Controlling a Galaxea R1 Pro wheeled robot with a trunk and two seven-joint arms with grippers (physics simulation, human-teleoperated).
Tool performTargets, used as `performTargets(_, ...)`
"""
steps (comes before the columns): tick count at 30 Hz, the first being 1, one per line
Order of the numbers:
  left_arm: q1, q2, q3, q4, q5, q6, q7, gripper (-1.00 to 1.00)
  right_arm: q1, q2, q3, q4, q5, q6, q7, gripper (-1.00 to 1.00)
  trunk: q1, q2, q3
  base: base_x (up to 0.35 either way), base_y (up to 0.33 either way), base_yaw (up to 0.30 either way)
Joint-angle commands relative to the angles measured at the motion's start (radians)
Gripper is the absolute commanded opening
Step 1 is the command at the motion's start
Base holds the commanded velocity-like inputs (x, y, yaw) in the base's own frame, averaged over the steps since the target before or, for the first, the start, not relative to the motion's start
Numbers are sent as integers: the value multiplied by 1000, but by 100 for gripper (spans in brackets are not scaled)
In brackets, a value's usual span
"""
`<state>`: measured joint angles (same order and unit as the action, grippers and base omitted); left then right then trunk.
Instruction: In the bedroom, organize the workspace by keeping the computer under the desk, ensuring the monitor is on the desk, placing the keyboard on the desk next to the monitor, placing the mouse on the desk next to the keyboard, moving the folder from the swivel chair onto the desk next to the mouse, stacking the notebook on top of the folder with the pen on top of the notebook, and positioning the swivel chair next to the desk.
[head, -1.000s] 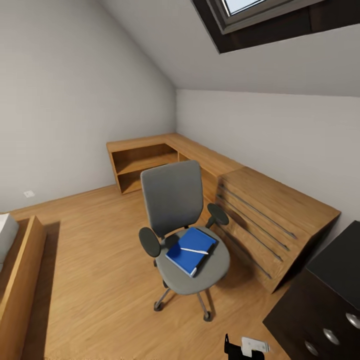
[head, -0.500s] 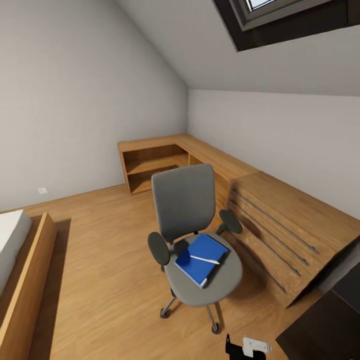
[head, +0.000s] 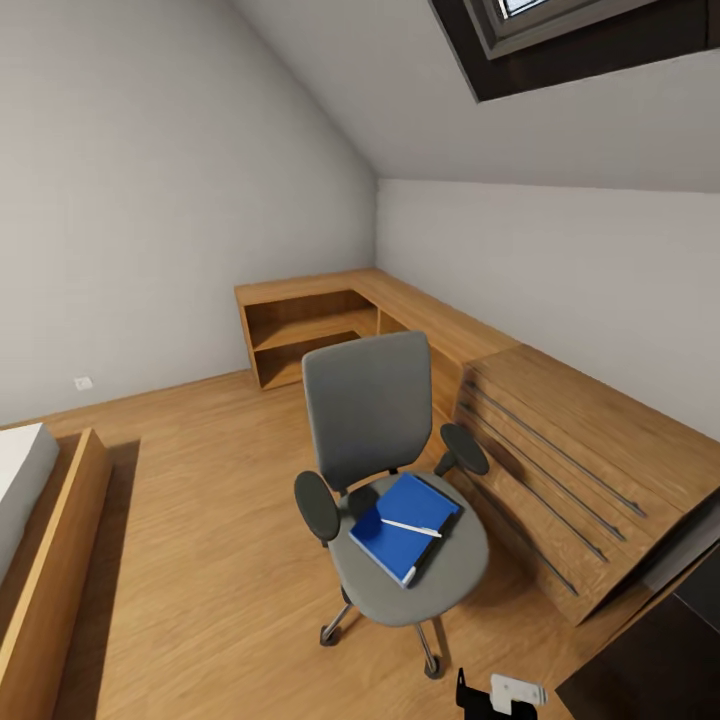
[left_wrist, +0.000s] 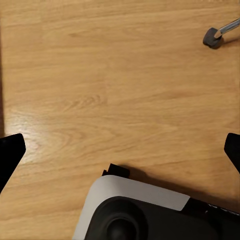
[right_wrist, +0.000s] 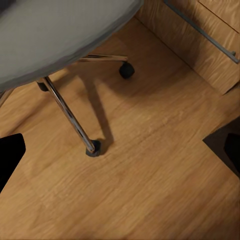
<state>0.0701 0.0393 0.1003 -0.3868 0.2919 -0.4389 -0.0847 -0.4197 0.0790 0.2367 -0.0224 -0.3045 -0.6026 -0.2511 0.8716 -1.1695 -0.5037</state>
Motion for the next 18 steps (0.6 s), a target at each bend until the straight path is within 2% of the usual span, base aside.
performTargets(1, 0, 0, 2, -1, 10, 0, -9, 100, -1, 0, 9, 0, -5, -2, -5, 100, 0, -1, -1, 7, 0, 0)
performTargets(12, 0, -1, 2, -1, 10, 0, -9, 100, -1, -24, 9, -10, 0, 24, -5, 100, 0, -1, -1, 2, 0, 0)
performTargets(16, 0, -1, 2, -1, 10, 0, -9, 100, -2, -35, 9, -46, 2, 82, -5, 100, 0, -1, -1, 0, 0, 0)
performTargets(18, 0, -1, 2, -1, 10, 0, -9, 100, -2, -51, 8, -110, 0, 157, -5, 100, 0, -1, -1, 0, 0, 0)
